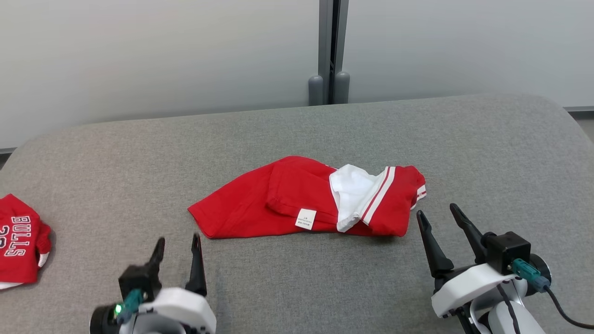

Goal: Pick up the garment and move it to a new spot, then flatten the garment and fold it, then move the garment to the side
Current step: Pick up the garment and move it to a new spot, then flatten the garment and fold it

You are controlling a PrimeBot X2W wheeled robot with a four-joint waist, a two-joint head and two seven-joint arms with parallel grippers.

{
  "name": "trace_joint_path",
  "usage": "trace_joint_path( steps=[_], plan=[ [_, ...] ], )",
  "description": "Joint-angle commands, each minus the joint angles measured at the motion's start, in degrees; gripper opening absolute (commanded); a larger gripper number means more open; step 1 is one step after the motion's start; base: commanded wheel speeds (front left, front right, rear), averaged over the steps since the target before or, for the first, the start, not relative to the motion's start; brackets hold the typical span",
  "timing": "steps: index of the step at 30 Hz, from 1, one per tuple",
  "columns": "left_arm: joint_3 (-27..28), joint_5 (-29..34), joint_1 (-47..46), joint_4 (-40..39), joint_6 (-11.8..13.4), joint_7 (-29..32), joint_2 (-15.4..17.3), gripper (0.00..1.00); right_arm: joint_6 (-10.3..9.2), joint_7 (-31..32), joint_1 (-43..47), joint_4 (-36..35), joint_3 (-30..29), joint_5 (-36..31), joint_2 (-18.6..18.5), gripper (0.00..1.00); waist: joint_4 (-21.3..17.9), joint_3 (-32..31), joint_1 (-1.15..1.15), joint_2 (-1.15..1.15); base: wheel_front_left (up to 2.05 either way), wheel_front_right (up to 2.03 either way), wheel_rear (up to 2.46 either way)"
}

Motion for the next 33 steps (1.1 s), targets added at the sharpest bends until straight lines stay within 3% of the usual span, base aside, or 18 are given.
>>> trace_joint_path(
  steps=[1,11,19,33],
  plan=[
    [0.5,0.4,0.8,-0.3,0.0,0.0,-0.2,1.00,0.01,-0.3,0.7,0.1,0.0,-0.2,-0.3,1.00,0.1,-0.1,0.00,0.00,0.00,0.00,0.00],
    [4.8,4.6,4.7,-0.2,-3.2,0.0,-1.8,1.00,0.01,-0.3,0.5,1.6,1.8,-3.0,-0.3,1.00,1.8,0.0,0.00,0.00,0.00,0.00,0.00],
    [2.9,2.6,3.6,0.4,-3.6,0.0,-1.9,1.00,0.00,-0.3,-4.7,6.2,3.8,-16.0,-0.8,1.00,4.5,2.2,0.00,0.00,0.00,0.00,0.00],
    [1.2,0.1,2.4,1.4,-3.8,0.0,-1.9,1.00,0.00,-0.3,-14.2,18.0,4.9,-31.3,-1.4,1.00,7.4,5.7,0.00,0.00,0.00,0.00,0.00]
  ],
)
